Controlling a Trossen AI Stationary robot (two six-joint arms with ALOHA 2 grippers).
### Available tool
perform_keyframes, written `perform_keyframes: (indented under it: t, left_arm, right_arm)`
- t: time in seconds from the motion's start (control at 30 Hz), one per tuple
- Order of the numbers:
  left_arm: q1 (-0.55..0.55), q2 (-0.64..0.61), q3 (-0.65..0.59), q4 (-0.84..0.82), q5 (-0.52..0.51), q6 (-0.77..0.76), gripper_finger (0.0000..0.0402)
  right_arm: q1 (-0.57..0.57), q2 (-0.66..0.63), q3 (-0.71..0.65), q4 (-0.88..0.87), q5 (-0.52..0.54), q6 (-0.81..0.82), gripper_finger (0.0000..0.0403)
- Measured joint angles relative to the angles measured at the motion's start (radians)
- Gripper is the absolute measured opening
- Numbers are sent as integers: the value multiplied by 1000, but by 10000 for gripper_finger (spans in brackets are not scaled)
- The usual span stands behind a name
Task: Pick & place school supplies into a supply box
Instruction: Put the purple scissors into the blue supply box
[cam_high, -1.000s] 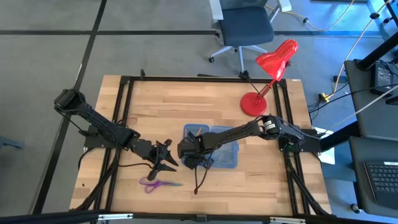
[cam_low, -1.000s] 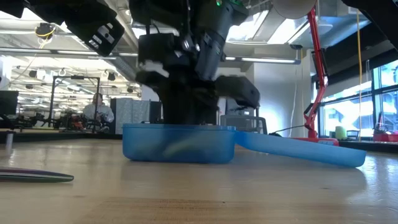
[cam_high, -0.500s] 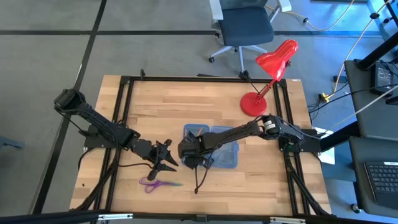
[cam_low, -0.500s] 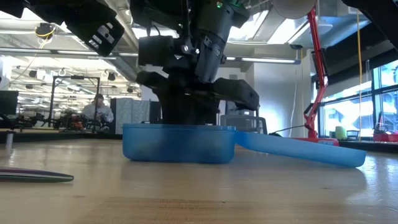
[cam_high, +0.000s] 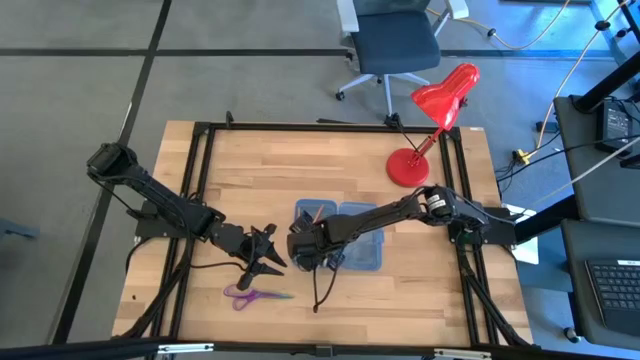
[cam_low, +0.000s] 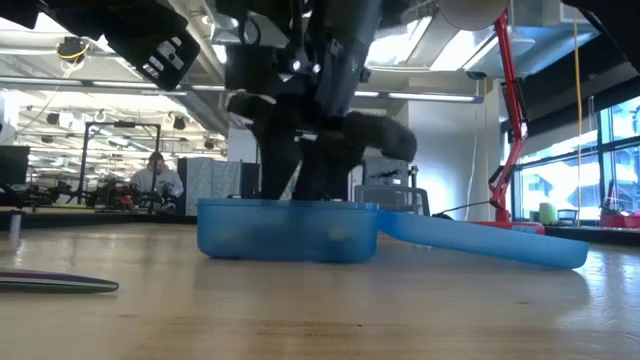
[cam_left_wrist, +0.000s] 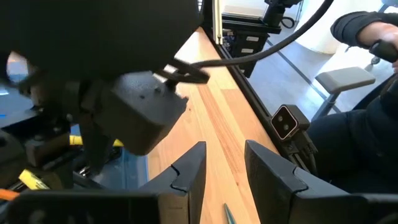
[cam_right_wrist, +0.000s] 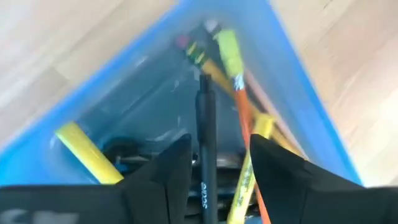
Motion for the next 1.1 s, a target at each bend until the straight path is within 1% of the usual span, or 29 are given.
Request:
perform_keyframes:
  t: [0.2,0.27,0.33,0.43,0.53,0.6,0.7,0.77,0.87,1.0,1.1]
  left_arm:
    - [0,0,0,8,-8,-11,106]
    - [0,0,0,8,-26,-36,110]
    - [0,0,0,8,-53,-42,118]
    - [0,0,0,10,-90,-20,140]
    - [0,0,0,9,-136,0,174]
    - [0,0,0,9,-152,-1,198]
    - [0,0,0,7,-155,-8,223]
    - [0,0,0,1,-154,-8,232]
    - [0,0,0,6,-153,-10,236]
    - [4,0,0,27,-164,-9,232]
    - [4,0,2,50,-174,-8,227]
  right_arm:
    - [1,-31,-1,-22,-13,39,172]
    - [4,-42,0,-29,-13,70,172]
    - [14,-59,-1,-74,-21,121,172]
    - [30,-94,-1,-87,-40,256,172]
    - [54,-132,-1,-120,-8,453,172]
    - [78,-163,-19,-157,31,549,172]
    - [128,-230,-108,-146,130,637,172]
    - [158,-289,-200,-103,171,681,172]
    - [199,-401,-369,-8,166,741,172]
    - [262,-552,-590,178,148,833,172]
    - [308,-647,-721,306,189,846,172]
